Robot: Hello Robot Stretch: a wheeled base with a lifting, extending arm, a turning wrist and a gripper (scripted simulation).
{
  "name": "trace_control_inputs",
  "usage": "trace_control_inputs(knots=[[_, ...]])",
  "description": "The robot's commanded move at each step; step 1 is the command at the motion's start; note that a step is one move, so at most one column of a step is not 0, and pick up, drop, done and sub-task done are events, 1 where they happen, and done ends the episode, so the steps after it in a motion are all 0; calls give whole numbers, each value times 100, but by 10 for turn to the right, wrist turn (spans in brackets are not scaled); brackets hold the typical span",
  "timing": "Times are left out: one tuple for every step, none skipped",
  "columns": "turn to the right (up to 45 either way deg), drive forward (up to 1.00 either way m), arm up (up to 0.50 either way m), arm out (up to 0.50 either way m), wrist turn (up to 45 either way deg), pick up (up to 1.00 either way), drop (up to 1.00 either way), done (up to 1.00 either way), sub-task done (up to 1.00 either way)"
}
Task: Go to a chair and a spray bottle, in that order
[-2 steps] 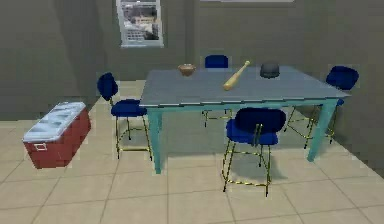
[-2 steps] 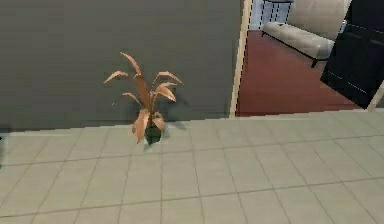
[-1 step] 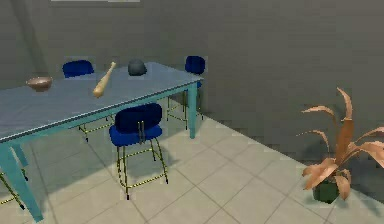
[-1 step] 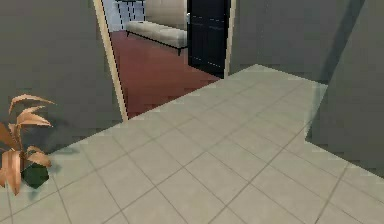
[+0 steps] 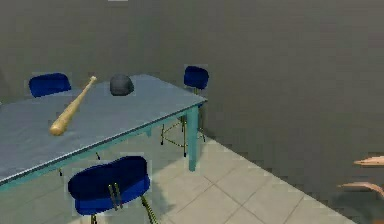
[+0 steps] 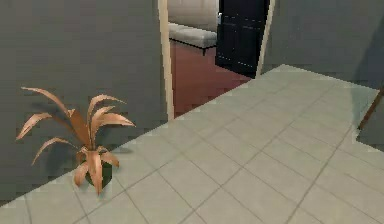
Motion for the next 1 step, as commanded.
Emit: trace_control_inputs(knots=[[-270, 0, 0, 0, 0, 0, 0, 0, 0]])
